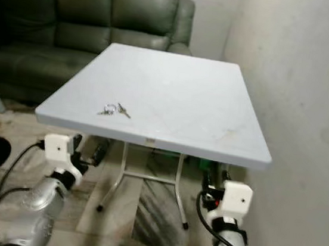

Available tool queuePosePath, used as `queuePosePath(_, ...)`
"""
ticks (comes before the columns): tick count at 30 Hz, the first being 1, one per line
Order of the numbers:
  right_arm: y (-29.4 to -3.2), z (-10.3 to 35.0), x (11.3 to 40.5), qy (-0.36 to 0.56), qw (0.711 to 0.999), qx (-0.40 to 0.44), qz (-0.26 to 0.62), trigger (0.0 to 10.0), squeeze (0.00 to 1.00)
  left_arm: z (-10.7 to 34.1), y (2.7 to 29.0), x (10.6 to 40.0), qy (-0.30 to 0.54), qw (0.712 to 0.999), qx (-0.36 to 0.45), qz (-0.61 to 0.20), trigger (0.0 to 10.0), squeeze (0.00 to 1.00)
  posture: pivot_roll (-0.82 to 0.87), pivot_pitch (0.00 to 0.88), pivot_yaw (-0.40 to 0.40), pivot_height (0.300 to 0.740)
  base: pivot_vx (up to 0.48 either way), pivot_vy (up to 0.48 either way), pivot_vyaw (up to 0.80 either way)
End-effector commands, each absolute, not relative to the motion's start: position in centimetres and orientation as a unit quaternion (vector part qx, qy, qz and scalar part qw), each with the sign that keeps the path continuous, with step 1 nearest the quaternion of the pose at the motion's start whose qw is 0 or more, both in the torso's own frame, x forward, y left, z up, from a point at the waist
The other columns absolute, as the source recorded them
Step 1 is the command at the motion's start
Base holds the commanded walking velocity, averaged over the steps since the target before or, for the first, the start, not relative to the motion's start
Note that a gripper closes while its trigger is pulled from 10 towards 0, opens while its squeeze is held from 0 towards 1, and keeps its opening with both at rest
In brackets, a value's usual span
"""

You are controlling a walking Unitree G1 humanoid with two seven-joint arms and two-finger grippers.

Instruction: Hang keys on a hook

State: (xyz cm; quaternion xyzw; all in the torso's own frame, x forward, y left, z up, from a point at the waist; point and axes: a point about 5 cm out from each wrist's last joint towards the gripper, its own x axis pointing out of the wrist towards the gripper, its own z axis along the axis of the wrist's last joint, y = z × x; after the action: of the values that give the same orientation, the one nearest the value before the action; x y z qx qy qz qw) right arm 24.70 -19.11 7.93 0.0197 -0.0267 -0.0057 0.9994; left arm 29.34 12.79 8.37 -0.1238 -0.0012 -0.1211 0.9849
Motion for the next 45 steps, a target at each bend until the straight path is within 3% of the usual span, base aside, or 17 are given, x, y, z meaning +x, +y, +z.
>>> queuePosePath(1,-18.61,8.37,24.93,-0.035,0.999,0.027,0.001,10.0,0.00,8.84,13.53,29.66,-0.007,0.987,-0.114,-0.113,10.0,0.00,-0.04,0.011,-0.025,0.740,0.000,0.480,0.00)
queuePosePath(22,-18.52,8.45,24.90,-0.035,0.999,0.029,0.004,10.0,0.00,8.76,13.59,29.59,-0.005,0.987,-0.116,-0.111,10.0,0.00,-0.04,0.013,-0.027,0.740,0.000,0.480,0.00)
queuePosePath(29,-18.47,8.40,24.83,-0.034,0.999,0.036,0.006,10.0,0.00,8.72,13.63,29.56,-0.004,0.988,-0.109,-0.105,10.0,0.00,-0.03,0.013,-0.027,0.740,0.000,0.044,0.00)
queuePosePath(30,-18.48,8.41,24.81,-0.036,0.999,0.038,0.006,10.0,1.00,8.67,13.66,29.59,-0.002,0.989,-0.107,-0.101,10.0,0.00,-0.03,0.014,-0.027,0.740,0.000,0.000,0.00)
queuePosePath(45,-18.37,8.71,24.88,-0.046,0.998,0.044,0.020,10.0,1.00,8.56,13.80,29.82,0.007,0.991,-0.098,-0.088,10.0,0.00,-0.03,0.006,-0.027,0.740,0.000,0.000,0.00)
